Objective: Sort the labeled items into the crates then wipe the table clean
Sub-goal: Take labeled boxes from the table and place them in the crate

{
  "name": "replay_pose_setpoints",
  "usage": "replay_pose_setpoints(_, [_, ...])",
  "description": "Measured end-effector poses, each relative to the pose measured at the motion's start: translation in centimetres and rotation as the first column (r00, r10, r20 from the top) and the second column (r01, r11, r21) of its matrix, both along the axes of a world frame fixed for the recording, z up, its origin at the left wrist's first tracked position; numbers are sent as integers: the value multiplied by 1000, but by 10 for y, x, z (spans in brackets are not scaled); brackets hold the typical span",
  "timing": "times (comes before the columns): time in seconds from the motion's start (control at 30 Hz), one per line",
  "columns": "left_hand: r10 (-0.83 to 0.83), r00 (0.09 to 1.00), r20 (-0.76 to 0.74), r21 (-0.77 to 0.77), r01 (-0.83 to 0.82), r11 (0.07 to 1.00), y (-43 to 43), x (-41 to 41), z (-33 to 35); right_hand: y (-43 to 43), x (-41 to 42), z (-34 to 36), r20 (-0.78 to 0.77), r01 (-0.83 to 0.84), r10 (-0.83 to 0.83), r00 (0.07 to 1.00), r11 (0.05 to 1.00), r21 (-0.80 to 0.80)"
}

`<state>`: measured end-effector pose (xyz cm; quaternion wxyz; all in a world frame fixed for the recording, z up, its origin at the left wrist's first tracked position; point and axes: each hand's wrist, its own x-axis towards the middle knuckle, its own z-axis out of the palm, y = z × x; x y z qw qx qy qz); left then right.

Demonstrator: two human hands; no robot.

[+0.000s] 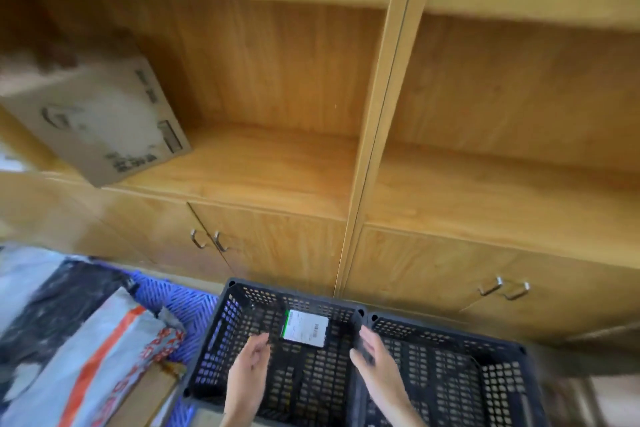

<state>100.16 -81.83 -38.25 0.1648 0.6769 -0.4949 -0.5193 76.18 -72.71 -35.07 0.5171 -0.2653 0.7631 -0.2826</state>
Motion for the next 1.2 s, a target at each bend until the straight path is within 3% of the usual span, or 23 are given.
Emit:
replay_pose_setpoints(0.03, [5,999,-52,32,-4,999,5,5,50,7,-6,63,12,-1,1,1000,1000,5])
replay_pose_setpoints(0.1, [49,997,-67,55,-46,997,22,12,48,20,1,89,27,12,-13,1000,999,29])
replay_pose_setpoints(0.13, [57,994,-90,70,-51,996,19,0,129,15,-9,152,28,-27,27,999,999,18])
replay_pose_setpoints(0.2, [62,993,-102,29,-60,998,25,-3,173,10,-3,181,19,-69,69,997,997,30])
replay_pose_setpoints(0.23, [25,990,-136,36,-20,999,24,-14,238,15,-11,239,26,-66,65,998,998,24])
replay_pose_setpoints(0.33, [-49,985,-166,13,52,999,17,-24,296,12,-6,293,19,-41,42,999,999,-20])
replay_pose_setpoints(0.5, [-85,981,-177,-50,78,996,28,-40,331,31,4,328,31,8,-6,1000,997,-74])
replay_pose_setpoints(0.63, [-227,959,-168,-69,218,973,66,-33,374,81,23,367,61,157,-150,987,978,-137])
replay_pose_setpoints(0.7, [-207,966,-156,-90,195,977,60,-28,380,74,29,369,61,128,-119,991,978,-164])
replay_pose_setpoints(0.73, [-306,935,-178,-136,284,949,64,-47,401,95,21,383,53,223,-217,975,951,-216])
replay_pose_setpoints(0.8, [-322,929,-182,-142,299,944,57,-51,406,95,22,390,60,223,-214,975,942,-251])
replay_pose_setpoints(0.93, [-520,820,-239,-178,490,854,114,-118,434,179,-19,410,-8,397,-420,908,866,-305])
replay_pose_setpoints(1.13, [-659,715,-233,-258,607,751,178,-193,467,263,-71,431,-63,502,-560,826,782,-369])
replay_pose_setpoints(1.2, [-643,726,-245,-258,590,765,181,-204,473,270,-78,439,-56,510,-578,814,759,-405])
